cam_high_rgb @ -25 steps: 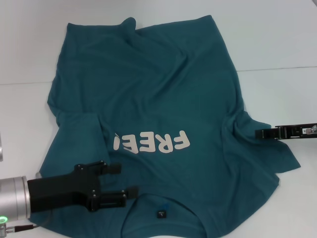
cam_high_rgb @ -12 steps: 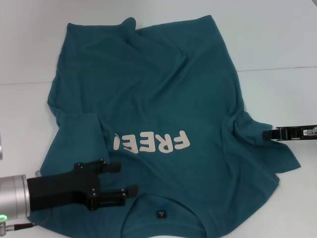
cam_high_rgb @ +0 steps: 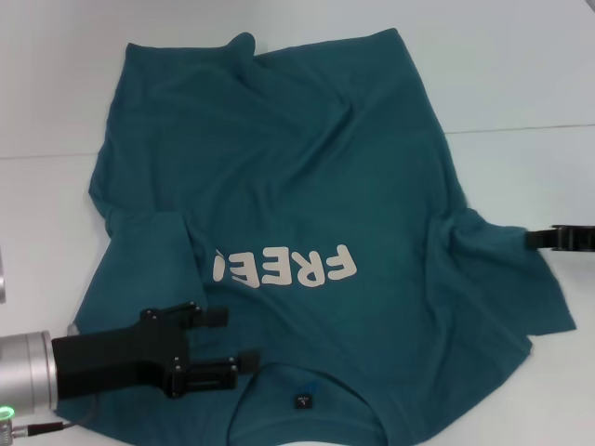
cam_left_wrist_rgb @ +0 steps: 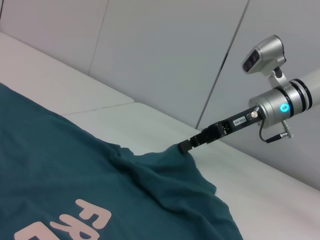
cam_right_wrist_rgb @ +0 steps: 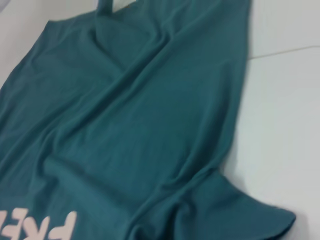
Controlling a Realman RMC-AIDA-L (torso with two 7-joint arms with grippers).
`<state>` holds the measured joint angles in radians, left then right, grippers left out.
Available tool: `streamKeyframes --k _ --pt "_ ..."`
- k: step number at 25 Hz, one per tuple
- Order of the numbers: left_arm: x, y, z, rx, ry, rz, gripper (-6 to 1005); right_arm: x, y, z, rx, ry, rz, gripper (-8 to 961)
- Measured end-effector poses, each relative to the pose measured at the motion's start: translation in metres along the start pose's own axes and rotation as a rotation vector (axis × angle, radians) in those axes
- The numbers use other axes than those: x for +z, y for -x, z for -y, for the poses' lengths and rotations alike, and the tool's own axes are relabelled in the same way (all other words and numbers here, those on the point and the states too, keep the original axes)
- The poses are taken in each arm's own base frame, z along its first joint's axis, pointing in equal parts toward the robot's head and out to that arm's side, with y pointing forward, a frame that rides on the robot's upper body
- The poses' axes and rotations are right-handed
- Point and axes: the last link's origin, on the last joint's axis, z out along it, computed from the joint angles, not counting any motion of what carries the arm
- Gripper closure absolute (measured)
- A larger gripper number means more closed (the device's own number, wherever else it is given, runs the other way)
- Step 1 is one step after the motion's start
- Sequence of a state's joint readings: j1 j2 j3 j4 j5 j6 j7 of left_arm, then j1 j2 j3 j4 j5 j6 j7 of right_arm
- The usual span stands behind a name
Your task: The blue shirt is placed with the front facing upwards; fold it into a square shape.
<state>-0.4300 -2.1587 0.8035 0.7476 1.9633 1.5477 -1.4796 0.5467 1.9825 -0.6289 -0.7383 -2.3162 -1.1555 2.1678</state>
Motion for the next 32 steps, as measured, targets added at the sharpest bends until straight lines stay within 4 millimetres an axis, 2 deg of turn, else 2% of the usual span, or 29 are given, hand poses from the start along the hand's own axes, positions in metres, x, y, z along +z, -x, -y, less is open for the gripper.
streamKeyframes --k 3,32 --pt "0.000 0.000 -0.001 -0.005 0.004 -0.002 111 -0.010 0.004 0.007 -0.006 -0.025 0.023 940" --pt "0.001 -0.001 -0.002 -0.065 0.009 -0.014 112 -0.040 0.028 0.024 -0.073 -0.082 0.045 894"
